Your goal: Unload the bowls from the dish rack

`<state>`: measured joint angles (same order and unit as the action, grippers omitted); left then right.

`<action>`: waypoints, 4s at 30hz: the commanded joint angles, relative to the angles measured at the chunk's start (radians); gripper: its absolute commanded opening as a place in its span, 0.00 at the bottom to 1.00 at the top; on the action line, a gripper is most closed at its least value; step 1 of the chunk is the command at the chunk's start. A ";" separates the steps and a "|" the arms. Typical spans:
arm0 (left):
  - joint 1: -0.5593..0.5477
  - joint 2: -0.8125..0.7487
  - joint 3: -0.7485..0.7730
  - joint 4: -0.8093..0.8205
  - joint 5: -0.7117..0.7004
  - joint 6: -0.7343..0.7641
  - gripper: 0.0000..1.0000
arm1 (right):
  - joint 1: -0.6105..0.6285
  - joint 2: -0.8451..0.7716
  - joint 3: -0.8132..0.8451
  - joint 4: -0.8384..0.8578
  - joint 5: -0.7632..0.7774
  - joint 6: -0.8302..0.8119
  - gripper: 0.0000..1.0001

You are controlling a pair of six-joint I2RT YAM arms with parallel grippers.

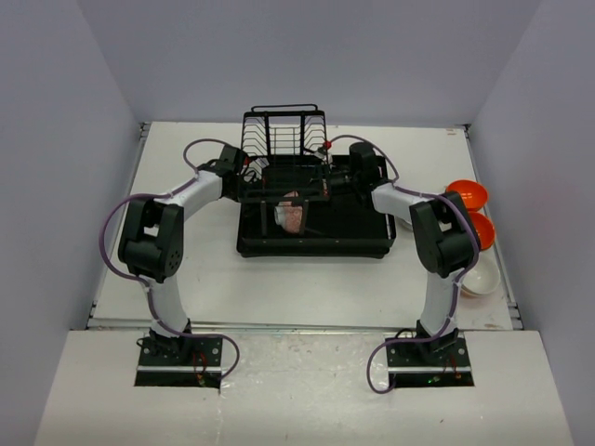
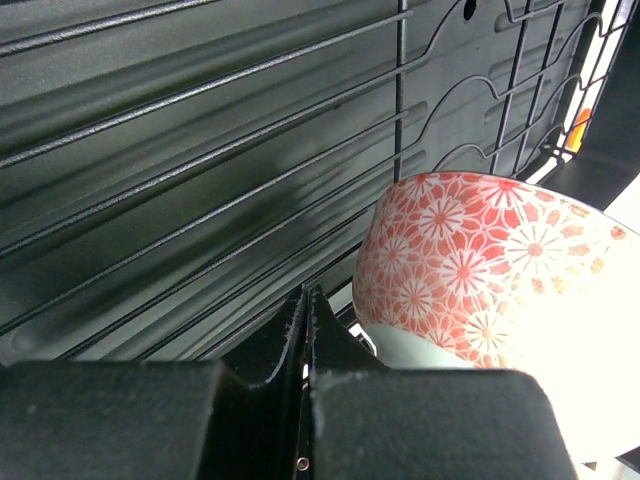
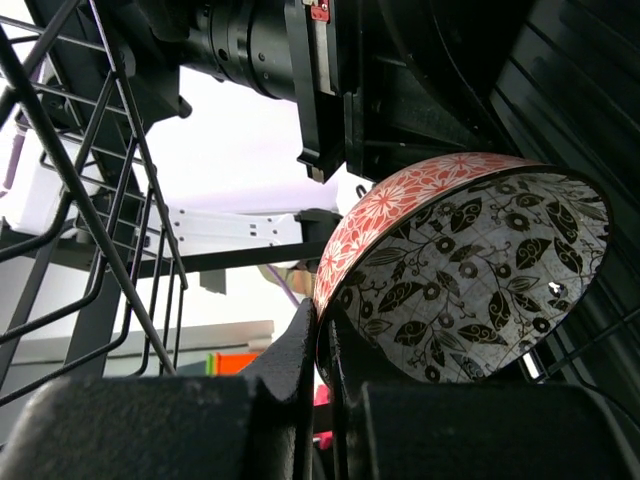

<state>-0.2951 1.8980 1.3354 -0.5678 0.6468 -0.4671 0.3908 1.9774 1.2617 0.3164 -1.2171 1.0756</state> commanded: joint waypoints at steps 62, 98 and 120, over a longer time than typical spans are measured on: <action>0.100 -0.180 0.067 0.014 -0.134 0.038 0.33 | -0.455 -0.341 0.435 -1.273 1.006 -0.704 0.00; 0.163 -0.267 0.061 -0.026 -0.211 0.070 0.56 | -0.414 -0.089 0.352 -1.240 1.216 -0.714 0.00; 0.200 -0.442 0.039 -0.081 -0.640 0.079 0.62 | -0.343 -0.242 0.380 -1.226 1.228 -0.712 0.99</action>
<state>-0.1009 1.5047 1.3724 -0.6373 0.1120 -0.4034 0.0353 1.8477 1.6062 -0.9199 -0.0082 0.3614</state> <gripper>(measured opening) 0.608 0.961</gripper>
